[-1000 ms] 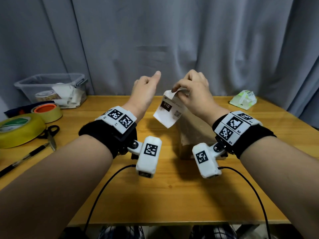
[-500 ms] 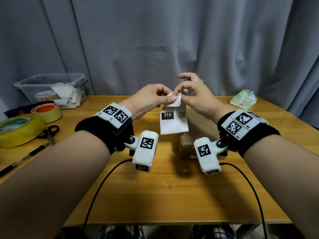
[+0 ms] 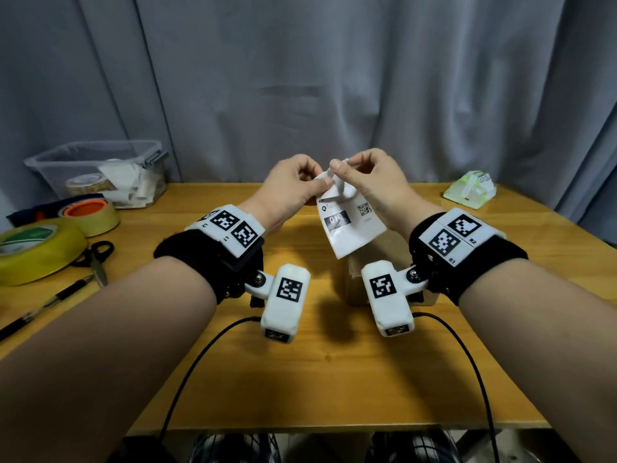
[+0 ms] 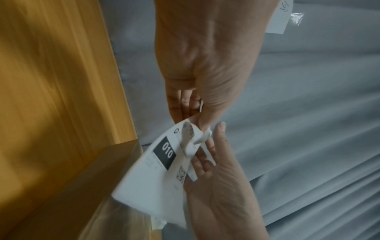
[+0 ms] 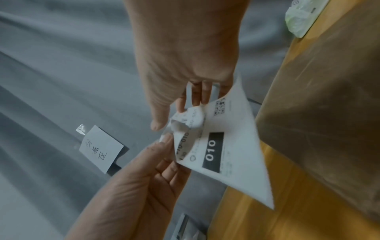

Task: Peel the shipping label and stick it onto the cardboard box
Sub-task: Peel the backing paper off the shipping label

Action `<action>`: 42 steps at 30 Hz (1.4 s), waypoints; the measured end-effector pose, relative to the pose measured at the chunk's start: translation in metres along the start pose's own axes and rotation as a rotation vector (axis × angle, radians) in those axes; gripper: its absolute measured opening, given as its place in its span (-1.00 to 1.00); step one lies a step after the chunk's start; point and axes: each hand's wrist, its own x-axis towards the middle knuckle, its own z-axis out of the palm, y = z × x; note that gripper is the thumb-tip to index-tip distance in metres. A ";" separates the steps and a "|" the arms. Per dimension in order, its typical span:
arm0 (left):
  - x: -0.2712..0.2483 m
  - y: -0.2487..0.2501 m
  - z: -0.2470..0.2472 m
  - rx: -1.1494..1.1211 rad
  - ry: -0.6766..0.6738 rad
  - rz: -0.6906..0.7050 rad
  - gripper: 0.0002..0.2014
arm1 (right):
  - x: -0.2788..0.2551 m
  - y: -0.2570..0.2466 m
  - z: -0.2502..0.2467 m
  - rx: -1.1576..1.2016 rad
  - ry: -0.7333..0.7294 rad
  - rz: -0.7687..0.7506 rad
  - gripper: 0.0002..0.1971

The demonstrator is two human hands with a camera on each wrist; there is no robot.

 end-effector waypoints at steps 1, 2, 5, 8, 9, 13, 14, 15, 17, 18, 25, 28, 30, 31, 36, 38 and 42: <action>0.000 0.001 0.000 0.009 0.014 0.013 -0.87 | 0.000 0.001 0.002 -0.042 0.032 -0.017 -0.62; 0.000 0.001 0.001 0.012 0.020 0.022 -0.87 | 0.000 0.001 0.002 -0.063 0.040 -0.026 -0.63; 0.000 0.001 0.002 0.002 0.010 0.043 -0.83 | -0.002 0.000 0.002 0.001 -0.032 -0.027 -0.72; 0.002 0.002 0.004 -0.020 -0.020 0.017 -0.76 | -0.001 0.001 0.001 0.024 -0.045 -0.062 -0.82; 0.004 0.003 0.004 -0.031 -0.042 -0.006 -0.69 | 0.000 0.001 0.001 0.022 -0.047 -0.067 -0.82; 0.008 0.011 0.004 -0.070 -0.070 -0.053 -0.87 | 0.001 -0.002 0.000 0.033 -0.082 -0.074 -0.83; 0.009 0.012 0.002 -0.054 -0.070 -0.052 -0.90 | 0.002 -0.002 -0.002 0.045 -0.104 -0.067 -0.83; 0.010 0.013 0.000 -0.036 -0.077 -0.051 -0.89 | 0.002 -0.002 -0.004 0.059 -0.125 -0.056 -0.83; 0.010 0.012 -0.004 -0.015 -0.104 -0.063 -0.89 | 0.003 -0.001 -0.008 0.088 -0.167 -0.028 -0.85; 0.010 0.012 -0.006 -0.011 -0.121 -0.075 -0.90 | 0.003 0.000 -0.011 0.099 -0.189 -0.022 -0.87; 0.007 0.004 -0.007 0.039 -0.118 -0.150 -0.93 | -0.002 0.002 -0.009 0.087 -0.168 0.016 -0.84; 0.008 0.002 -0.005 0.075 -0.031 -0.194 -0.87 | -0.002 -0.002 -0.008 0.069 -0.075 0.020 -0.85; 0.009 0.002 -0.004 0.075 0.009 -0.222 -0.83 | -0.002 -0.003 -0.006 0.056 -0.030 0.032 -0.87; 0.010 0.002 -0.002 0.070 0.028 -0.232 -0.82 | -0.001 -0.004 -0.004 0.048 -0.011 0.044 -0.88; 0.016 0.005 0.005 0.009 0.180 -0.249 -0.76 | 0.002 -0.005 0.002 0.054 0.097 0.063 -0.75; 0.019 0.006 0.007 -0.009 0.232 -0.252 -0.78 | 0.002 -0.005 0.004 0.087 0.134 0.067 -0.71; 0.022 0.003 0.007 -0.028 0.297 -0.240 -0.81 | 0.004 -0.005 0.006 0.137 0.162 0.062 -0.70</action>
